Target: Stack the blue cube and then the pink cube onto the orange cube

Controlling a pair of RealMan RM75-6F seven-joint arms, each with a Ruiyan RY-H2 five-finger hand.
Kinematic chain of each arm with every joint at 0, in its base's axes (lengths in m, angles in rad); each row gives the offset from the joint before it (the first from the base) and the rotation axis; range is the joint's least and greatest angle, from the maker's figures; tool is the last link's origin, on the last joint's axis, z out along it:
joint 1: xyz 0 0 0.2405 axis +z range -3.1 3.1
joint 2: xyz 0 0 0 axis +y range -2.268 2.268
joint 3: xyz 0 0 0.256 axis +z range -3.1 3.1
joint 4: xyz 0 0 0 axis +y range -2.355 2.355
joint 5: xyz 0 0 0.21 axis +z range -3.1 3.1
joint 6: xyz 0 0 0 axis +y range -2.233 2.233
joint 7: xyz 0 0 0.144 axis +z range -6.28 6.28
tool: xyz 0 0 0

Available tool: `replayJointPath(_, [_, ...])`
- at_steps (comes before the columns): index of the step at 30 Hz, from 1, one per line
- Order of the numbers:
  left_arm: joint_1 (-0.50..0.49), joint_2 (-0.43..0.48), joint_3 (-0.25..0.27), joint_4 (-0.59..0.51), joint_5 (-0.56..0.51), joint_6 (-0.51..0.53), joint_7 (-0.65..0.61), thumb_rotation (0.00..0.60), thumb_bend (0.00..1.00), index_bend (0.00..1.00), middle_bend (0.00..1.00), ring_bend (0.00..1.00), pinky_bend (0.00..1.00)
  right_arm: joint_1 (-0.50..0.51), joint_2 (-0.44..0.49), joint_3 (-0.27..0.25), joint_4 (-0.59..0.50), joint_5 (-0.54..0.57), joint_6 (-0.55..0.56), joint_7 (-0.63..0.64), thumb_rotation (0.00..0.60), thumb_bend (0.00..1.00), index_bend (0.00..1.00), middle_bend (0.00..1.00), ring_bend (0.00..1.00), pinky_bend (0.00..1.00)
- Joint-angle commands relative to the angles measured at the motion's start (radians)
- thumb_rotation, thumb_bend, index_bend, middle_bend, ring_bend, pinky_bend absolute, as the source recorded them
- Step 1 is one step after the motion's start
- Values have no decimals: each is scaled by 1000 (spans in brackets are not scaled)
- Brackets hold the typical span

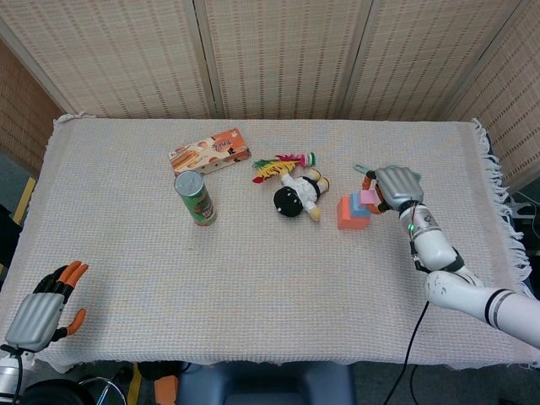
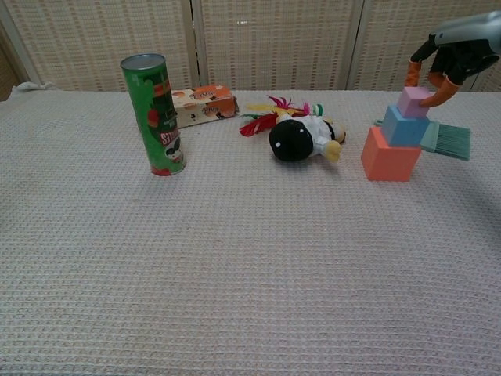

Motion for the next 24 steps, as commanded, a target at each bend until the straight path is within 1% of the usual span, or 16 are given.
replayJointPath(1, [0, 0, 0, 1, 0, 1, -1, 600, 435, 2, 0, 48, 142, 4, 3, -5, -2, 7, -4, -4, 600, 177, 409, 818, 853, 1000])
replayJointPath(4, [0, -1, -1, 2, -1, 1, -3, 600, 434, 0, 0, 47, 142, 9, 5, -9, -5, 16, -4, -7, 600, 177, 366, 819, 851, 1000])
replayJointPath(9, [0, 0, -1, 3, -3, 0, -4, 600, 434, 0, 0, 47, 143, 13, 11, -13, -15, 22, -2, -7, 600, 178, 329, 819, 849, 1000])
replayJointPath(14, [2, 1, -2, 2, 0, 6, -5, 600, 434, 0, 0, 48, 143, 4, 46, -2, -64, 12, 20, 13, 600, 177, 164, 812, 821, 991])
replayJointPath(16, [3, 2, -2, 1, 0, 10, -6, 600, 434, 0, 0, 48, 143, -27, 81, 16, -126, -32, 69, 49, 600, 177, 104, 750, 779, 965])
replayJointPath(17, [4, 3, -2, 0, 1, 12, -7, 600, 434, 0, 0, 48, 143, -50, 98, 23, -162, -67, 104, 70, 600, 176, 79, 683, 738, 934])
replayJointPath(18, [6, 4, -3, 0, 3, 17, -8, 600, 434, 0, 0, 48, 143, -90, 122, 28, -214, -126, 161, 102, 600, 174, 60, 601, 678, 885])
replayJointPath(19, [6, 4, -3, -1, 5, 20, -9, 600, 433, 0, 0, 47, 143, -127, 137, 27, -255, -180, 214, 128, 600, 171, 51, 529, 611, 832])
replayJointPath(20, [8, 5, -3, -1, 6, 23, -10, 600, 434, 0, 0, 47, 143, -170, 150, 20, -296, -242, 272, 156, 600, 167, 39, 445, 515, 751])
replayJointPath(21, [9, 6, -4, -2, 7, 27, -12, 600, 434, 0, 0, 47, 144, -233, 163, -2, -344, -334, 359, 188, 600, 164, 29, 363, 414, 659])
replayJointPath(22, [10, 6, -5, -1, 8, 30, -13, 600, 434, 0, 0, 47, 144, -284, 168, -28, -372, -411, 430, 206, 600, 163, 23, 303, 336, 578])
replayJointPath(23, [11, 6, -6, 0, 10, 34, -15, 600, 434, 0, 0, 43, 144, -337, 168, -64, -389, -491, 500, 215, 600, 161, 19, 240, 256, 488])
replayJointPath(24, [12, 4, -7, 2, 13, 40, -18, 600, 434, 0, 0, 35, 143, -408, 165, -121, -398, -588, 587, 210, 600, 161, 17, 182, 188, 414])
